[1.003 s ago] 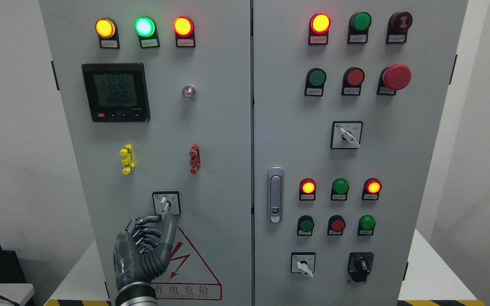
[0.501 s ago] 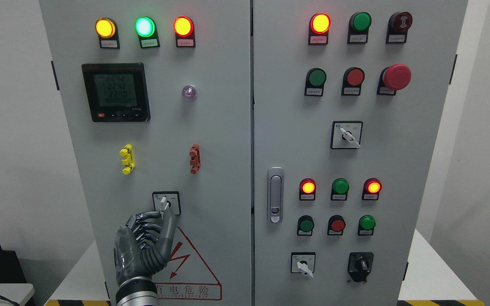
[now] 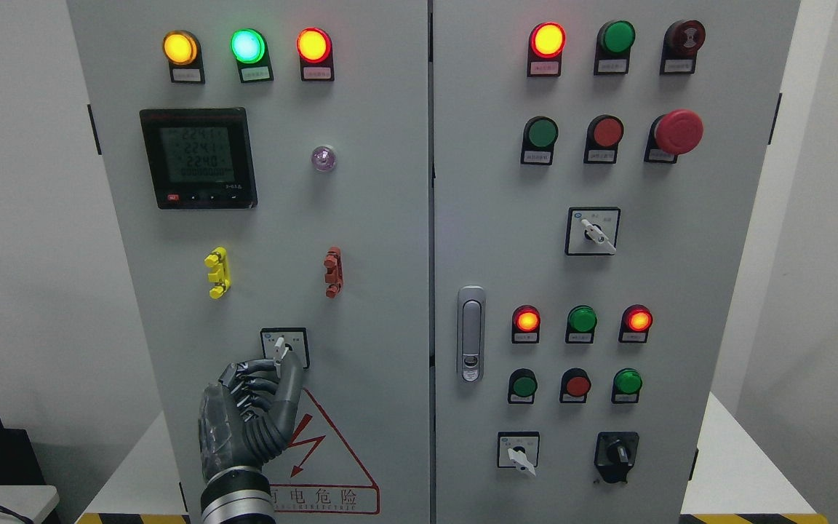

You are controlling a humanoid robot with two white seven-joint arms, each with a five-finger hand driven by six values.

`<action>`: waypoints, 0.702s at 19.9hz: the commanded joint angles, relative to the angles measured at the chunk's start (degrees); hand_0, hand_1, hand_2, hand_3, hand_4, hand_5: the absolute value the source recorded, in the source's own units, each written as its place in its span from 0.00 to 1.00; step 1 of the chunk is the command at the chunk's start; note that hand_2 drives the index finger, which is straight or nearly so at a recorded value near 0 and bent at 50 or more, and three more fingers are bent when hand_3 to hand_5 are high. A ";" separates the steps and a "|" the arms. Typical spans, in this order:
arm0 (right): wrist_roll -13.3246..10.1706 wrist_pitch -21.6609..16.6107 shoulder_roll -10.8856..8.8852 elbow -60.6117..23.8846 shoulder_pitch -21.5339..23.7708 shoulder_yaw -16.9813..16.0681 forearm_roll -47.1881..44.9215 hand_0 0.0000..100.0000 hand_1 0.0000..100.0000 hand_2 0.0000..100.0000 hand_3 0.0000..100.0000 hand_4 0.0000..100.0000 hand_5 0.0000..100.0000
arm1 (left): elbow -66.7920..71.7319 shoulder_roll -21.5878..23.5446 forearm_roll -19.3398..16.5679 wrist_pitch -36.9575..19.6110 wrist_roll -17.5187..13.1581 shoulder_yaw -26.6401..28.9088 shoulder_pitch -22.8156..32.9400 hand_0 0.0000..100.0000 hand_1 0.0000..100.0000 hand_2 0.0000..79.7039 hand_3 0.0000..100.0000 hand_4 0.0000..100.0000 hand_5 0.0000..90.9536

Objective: Turn on light switch 1

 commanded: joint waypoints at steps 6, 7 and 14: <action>0.02 0.04 0.00 0.00 0.00 0.00 -1.05 0.12 0.39 0.00 0.00 0.00 0.00 | 0.11 -0.02 0.08 1.99 0.00 -0.05 -1.19 0.29 0.47 0.56 0.73 0.83 0.96; 0.02 0.04 0.00 0.00 0.00 0.00 -0.97 0.12 0.39 0.00 0.00 0.00 0.00 | 0.11 -0.10 0.08 2.08 0.00 -0.05 -1.28 0.29 0.47 0.56 0.73 0.83 0.96; 0.02 0.04 0.00 0.00 0.00 0.00 -1.05 0.12 0.39 0.00 0.00 0.00 0.00 | 0.11 -0.10 -0.01 2.17 0.00 -0.05 -1.45 0.29 0.46 0.57 0.72 0.83 0.95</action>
